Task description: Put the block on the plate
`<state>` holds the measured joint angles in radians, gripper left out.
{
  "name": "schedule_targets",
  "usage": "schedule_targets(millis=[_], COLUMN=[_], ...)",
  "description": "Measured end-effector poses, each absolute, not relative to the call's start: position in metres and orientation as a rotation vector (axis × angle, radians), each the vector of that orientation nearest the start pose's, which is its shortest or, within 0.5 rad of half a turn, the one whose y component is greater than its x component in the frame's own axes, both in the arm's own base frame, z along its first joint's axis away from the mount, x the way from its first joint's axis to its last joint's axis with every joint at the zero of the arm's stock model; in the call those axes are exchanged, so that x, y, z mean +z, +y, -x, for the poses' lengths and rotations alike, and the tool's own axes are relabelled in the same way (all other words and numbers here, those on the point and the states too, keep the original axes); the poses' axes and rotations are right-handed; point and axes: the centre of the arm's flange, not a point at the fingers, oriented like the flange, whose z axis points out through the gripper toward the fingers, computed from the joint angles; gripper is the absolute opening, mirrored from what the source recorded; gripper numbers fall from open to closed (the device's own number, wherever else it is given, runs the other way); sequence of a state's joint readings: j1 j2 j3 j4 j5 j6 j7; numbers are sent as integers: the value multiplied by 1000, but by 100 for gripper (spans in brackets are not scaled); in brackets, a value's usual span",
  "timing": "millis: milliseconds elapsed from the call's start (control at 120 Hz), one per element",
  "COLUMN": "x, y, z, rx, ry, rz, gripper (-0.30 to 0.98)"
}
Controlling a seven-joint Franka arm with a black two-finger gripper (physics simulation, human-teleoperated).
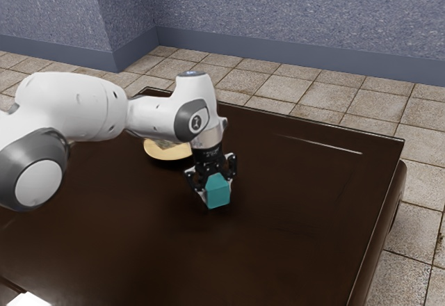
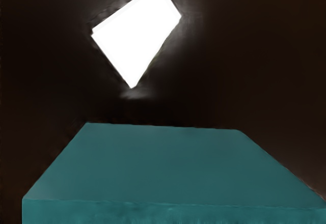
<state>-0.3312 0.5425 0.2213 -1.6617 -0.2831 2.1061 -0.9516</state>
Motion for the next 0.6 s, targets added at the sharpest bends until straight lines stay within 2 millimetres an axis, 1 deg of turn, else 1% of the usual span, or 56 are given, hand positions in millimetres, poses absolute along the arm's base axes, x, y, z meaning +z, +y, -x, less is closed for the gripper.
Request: schedule_targets(millis=[108,175,325,458,525,600], x=[325,339,362,383,389,388], y=[-97,-85,-30,30,53,79], z=[-663,-665,-673,-675,-675,-677], rx=[177,155,78,-4,-27,-45], ry=[-1513,-1540,-1647,-1756,-1798,-1843], rz=[2848,2840,2765,2676,2638,2594], gripper=[34,33,34,34,34,34])
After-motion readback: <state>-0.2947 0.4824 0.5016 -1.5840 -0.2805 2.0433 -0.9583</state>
